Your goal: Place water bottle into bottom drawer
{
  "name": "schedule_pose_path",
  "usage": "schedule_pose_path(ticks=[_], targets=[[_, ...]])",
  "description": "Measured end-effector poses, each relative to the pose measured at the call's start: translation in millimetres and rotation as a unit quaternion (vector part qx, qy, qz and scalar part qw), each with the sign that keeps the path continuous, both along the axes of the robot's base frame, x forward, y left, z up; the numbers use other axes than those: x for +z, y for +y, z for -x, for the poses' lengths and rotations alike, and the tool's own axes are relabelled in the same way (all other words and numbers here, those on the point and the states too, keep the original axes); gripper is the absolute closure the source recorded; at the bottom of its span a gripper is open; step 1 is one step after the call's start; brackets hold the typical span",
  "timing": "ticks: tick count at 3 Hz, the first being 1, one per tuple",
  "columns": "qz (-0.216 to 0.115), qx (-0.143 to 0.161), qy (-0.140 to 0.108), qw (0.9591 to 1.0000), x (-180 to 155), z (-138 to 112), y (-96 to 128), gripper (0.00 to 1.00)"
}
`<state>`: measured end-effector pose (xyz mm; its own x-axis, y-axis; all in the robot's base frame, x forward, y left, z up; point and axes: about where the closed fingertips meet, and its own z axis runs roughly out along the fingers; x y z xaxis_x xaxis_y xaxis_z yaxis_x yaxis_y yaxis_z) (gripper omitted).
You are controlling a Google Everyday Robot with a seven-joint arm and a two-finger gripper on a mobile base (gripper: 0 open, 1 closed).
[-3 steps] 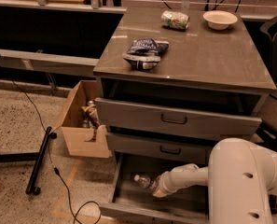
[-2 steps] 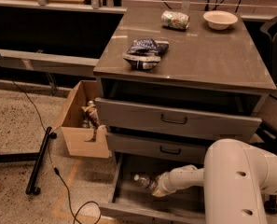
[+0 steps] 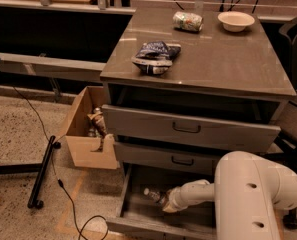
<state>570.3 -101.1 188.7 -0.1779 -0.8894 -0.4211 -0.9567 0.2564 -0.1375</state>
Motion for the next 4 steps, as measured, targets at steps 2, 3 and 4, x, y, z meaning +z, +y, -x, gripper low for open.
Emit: schedule_pose_path(ticks=[2,3,4], targets=[[-0.006,-0.005,0.009,0.9999,-6,9,0,0.15],[-0.018,-0.024,0.005,0.9995,7,18,-19,0.37],[-0.055,-0.084,-0.001,0.9949,41,32,-51,0.61]])
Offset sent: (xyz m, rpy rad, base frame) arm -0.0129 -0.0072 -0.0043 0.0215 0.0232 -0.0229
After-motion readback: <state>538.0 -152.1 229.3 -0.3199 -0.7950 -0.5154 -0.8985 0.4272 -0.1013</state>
